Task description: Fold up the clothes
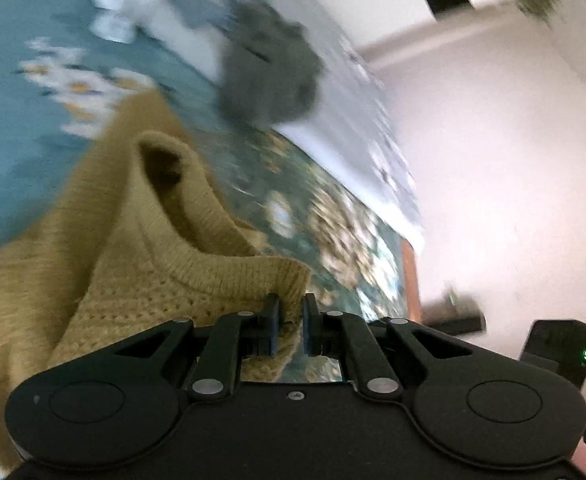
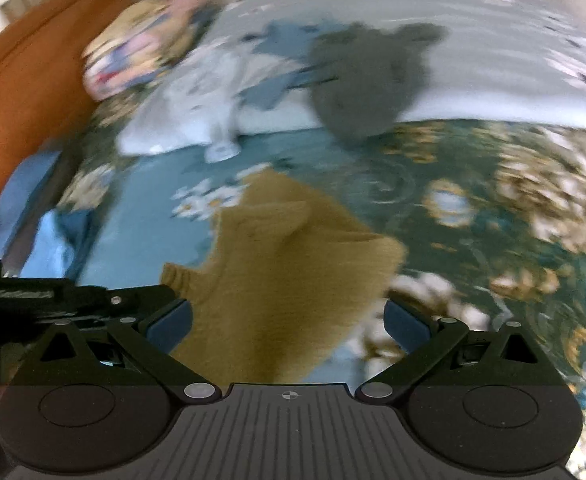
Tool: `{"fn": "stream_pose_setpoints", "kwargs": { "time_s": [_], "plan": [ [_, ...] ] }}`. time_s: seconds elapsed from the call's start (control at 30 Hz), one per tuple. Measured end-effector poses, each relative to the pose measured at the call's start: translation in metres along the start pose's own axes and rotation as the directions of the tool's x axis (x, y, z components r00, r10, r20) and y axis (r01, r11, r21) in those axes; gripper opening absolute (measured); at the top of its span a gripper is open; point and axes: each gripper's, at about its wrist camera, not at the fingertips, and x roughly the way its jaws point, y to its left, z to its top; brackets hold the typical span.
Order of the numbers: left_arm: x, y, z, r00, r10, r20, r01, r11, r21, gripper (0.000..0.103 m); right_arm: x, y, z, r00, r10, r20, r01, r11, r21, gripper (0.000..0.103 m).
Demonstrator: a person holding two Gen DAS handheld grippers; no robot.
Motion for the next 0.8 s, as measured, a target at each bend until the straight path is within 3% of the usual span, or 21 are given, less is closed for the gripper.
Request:
{"fn": "stream_pose_setpoints", "kwargs": {
  "time_s": [0.17, 0.2, 0.27, 0.4, 0.6, 0.7, 0.77, 0.8],
  "plan": [
    [0.057, -0.037, 0.004, 0.993, -0.056, -0.108, 0.060, 0.997, 0.039, 0.006, -0.025, -0.062, -0.015, 0.986, -0.158, 0.054, 0.147, 0.975, 0.167, 0.103],
    [0.069, -0.045, 0.004, 0.988, -0.085, -0.131, 0.091, 0.995, 0.042, 0.000, -0.030, -0.073, -0.019, 0.981, -0.187, 0.060, 0.171, 0.964, 0.201, 0.103],
    [0.092, -0.063, 0.003, 0.977, -0.124, -0.173, 0.136, 0.989, 0.057, 0.000, -0.041, -0.096, -0.028, 0.968, -0.242, 0.067, 0.216, 0.938, 0.270, 0.103],
    [0.123, -0.089, -0.002, 0.970, -0.050, -0.237, 0.095, 0.979, 0.182, 0.000, -0.056, -0.124, -0.046, 0.951, -0.304, 0.063, 0.263, 0.898, 0.353, 0.103],
    [0.127, -0.078, -0.005, 0.956, 0.082, -0.283, -0.008, 0.967, 0.253, 0.000, -0.047, -0.132, -0.067, 0.957, -0.286, 0.038, 0.249, 0.885, 0.393, 0.103],
    [0.120, -0.064, 0.010, 0.950, 0.176, -0.257, -0.108, 0.960, 0.257, 0.022, -0.030, -0.125, -0.074, 0.971, -0.240, 0.010, 0.218, 0.895, 0.389, 0.103],
    [0.113, -0.055, 0.025, 0.943, 0.250, -0.219, -0.191, 0.947, 0.260, 0.048, -0.016, -0.117, -0.080, 0.981, -0.196, -0.016, 0.187, 0.907, 0.378, 0.103],
    [0.110, -0.051, 0.032, 0.937, 0.287, -0.199, -0.231, 0.937, 0.263, 0.049, -0.007, -0.113, -0.084, 0.984, -0.174, -0.033, 0.174, 0.911, 0.374, 0.103]
  ]
}}
